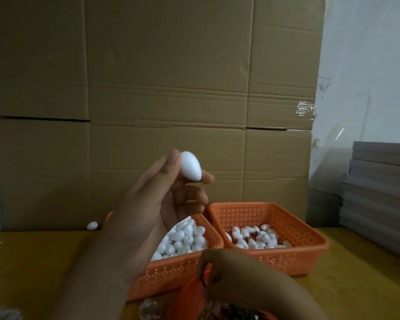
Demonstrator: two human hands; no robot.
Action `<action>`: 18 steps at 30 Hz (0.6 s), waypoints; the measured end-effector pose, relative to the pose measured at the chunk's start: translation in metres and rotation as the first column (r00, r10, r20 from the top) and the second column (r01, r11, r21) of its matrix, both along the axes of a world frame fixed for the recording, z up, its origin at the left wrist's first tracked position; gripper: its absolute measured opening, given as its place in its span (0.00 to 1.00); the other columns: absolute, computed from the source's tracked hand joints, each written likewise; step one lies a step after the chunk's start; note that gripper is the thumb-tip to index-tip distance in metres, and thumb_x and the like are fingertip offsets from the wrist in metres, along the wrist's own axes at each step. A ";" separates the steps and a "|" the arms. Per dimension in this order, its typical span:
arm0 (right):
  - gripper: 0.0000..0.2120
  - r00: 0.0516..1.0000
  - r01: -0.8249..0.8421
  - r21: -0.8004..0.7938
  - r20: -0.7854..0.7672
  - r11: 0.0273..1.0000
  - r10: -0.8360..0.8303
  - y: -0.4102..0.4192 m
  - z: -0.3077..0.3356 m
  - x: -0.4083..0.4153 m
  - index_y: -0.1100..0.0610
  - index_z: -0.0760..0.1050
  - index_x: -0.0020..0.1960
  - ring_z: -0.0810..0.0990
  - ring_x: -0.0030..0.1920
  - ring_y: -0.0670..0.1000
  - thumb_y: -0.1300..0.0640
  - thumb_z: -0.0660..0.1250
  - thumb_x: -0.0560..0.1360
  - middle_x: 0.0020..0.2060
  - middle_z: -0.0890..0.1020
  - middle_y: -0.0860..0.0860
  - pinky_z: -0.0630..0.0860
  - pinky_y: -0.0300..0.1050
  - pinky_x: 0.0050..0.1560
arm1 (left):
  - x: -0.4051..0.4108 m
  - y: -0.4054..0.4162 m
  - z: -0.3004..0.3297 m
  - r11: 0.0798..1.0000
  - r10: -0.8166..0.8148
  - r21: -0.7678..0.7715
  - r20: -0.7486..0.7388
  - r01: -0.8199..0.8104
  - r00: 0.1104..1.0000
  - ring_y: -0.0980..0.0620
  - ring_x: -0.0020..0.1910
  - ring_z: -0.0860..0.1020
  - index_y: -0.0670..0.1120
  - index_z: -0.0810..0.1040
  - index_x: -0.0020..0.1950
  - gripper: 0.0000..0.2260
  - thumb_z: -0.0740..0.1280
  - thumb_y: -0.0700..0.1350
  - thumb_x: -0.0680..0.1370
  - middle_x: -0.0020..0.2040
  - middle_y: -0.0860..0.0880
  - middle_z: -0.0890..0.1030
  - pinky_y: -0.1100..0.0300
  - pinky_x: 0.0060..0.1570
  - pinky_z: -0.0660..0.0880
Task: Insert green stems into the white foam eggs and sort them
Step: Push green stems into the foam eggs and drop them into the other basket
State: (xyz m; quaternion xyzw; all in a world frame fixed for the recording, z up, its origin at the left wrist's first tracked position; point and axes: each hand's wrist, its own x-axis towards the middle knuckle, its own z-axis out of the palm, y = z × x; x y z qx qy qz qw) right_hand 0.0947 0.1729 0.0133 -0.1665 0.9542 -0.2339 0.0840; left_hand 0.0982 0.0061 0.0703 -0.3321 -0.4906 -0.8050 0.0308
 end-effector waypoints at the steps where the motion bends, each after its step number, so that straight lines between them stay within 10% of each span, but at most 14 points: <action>1: 0.12 0.999 -0.012 -0.062 0.034 0.998 0.014 0.001 0.004 0.002 0.52 0.74 0.57 0.85 0.47 0.49 0.64 0.66 0.76 0.49 0.84 0.53 0.81 0.42 0.49 | -0.001 -0.001 0.000 1.000 0.023 -0.006 -0.013 -0.023 1.000 0.56 0.33 0.80 0.51 0.84 0.42 0.12 0.66 0.57 0.73 0.42 0.48 0.85 0.63 0.33 0.77; 11: 0.12 0.984 -0.106 -0.374 -0.171 0.922 0.044 0.004 0.033 0.025 0.46 0.76 0.53 0.85 0.40 0.45 0.62 0.68 0.76 0.39 0.86 0.49 0.80 0.37 0.45 | -0.002 0.001 -0.003 0.855 0.411 -0.190 -0.317 -0.482 0.855 0.62 0.45 0.80 0.62 0.82 0.49 0.12 0.71 0.51 0.66 0.48 0.59 0.83 0.60 0.46 0.78; 18: 0.13 0.924 -0.186 -0.707 -0.361 0.683 -0.122 0.001 0.051 0.039 0.52 0.76 0.56 0.85 0.38 0.48 0.65 0.69 0.74 0.36 0.86 0.52 0.80 0.39 0.41 | -0.001 0.005 -0.005 0.795 0.463 -0.217 -0.383 -0.566 0.799 0.62 0.41 0.79 0.65 0.81 0.49 0.11 0.69 0.59 0.68 0.46 0.61 0.82 0.71 0.41 0.74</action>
